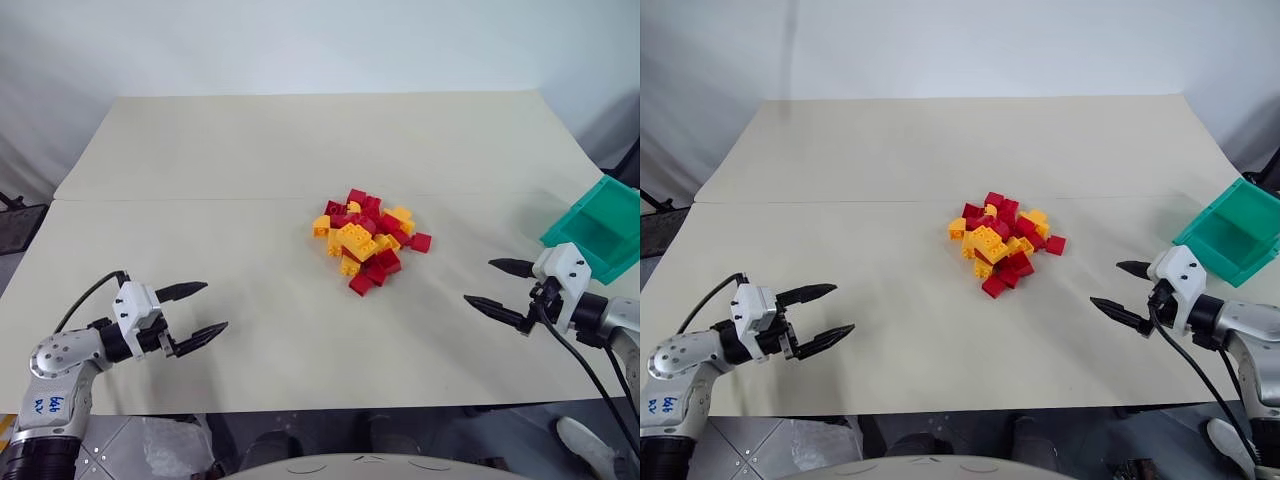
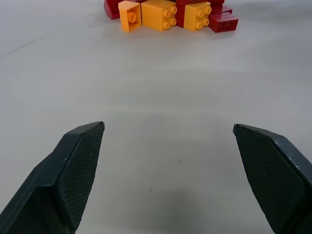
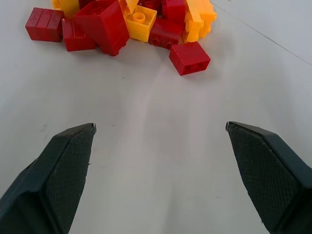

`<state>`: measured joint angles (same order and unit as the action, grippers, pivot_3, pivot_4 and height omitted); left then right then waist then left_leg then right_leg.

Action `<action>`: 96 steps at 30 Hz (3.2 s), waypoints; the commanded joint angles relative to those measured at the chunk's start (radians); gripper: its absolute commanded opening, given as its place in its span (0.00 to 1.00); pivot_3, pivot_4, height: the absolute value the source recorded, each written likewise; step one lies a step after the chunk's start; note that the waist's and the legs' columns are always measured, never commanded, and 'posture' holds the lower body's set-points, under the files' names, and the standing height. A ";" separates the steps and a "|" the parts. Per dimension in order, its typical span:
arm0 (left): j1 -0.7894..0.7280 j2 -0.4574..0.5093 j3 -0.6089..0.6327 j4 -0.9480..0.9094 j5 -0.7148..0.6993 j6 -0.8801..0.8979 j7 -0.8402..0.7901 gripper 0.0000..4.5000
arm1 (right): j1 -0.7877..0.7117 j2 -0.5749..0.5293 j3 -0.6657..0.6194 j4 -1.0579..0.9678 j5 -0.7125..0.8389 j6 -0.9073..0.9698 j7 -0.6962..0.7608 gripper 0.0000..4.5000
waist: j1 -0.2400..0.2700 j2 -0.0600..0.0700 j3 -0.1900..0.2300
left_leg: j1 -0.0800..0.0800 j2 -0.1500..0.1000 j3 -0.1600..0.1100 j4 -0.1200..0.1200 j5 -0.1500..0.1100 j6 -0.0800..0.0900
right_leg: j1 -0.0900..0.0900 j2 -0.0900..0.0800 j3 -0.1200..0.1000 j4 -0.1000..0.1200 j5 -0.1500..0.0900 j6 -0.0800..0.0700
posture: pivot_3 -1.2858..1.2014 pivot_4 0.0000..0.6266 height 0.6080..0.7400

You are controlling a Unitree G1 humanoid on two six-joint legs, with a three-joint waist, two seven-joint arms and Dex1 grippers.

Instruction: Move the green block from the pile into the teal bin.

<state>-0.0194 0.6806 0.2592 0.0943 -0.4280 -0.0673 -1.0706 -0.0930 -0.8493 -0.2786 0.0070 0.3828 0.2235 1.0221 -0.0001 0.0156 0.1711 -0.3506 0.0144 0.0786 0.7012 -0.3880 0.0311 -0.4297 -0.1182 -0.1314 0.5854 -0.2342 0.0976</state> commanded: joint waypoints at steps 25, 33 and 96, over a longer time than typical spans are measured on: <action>-0.164 -0.018 -0.001 0.047 -0.065 0.039 -0.089 1.00 | -0.020 0.016 0.002 -0.502 0.233 0.543 -0.255 0.72 | -0.001 0.000 0.000 | 0.000 0.000 0.001 0.002 0.000 0.000 | -0.001 0.001 0.002 0.002 0.000 0.000 | 0.52 0.24 1.00; -0.200 -0.050 0.003 0.070 -0.098 0.005 -0.160 1.00 | -0.185 0.156 0.192 -0.601 0.217 0.645 -0.427 0.11 | 0.002 -0.001 0.000 | -0.001 0.000 0.001 0.002 0.001 -0.001 | -0.003 0.001 0.002 0.003 0.000 0.000 | 0.52 0.24 1.00; -0.415 -0.143 -0.117 0.293 -0.056 -0.115 -0.330 1.00 | -0.355 -0.060 0.069 0.067 0.055 0.217 0.139 0.98 | -0.020 -0.005 0.000 | -0.003 0.000 0.016 0.002 0.001 0.001 | -0.012 0.003 0.010 0.005 0.002 0.004 | 0.52 0.24 1.00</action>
<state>-0.4268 0.5308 0.1360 0.3895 -0.4826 -0.1752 -1.3929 -0.4591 -0.8724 -0.1465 0.0853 0.4041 0.4574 1.1183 -0.0199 0.0109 0.1706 -0.3533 0.0139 0.0949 0.7035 -0.3875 0.0325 -0.4418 -0.1154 -0.1211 0.5909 -0.2322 0.1011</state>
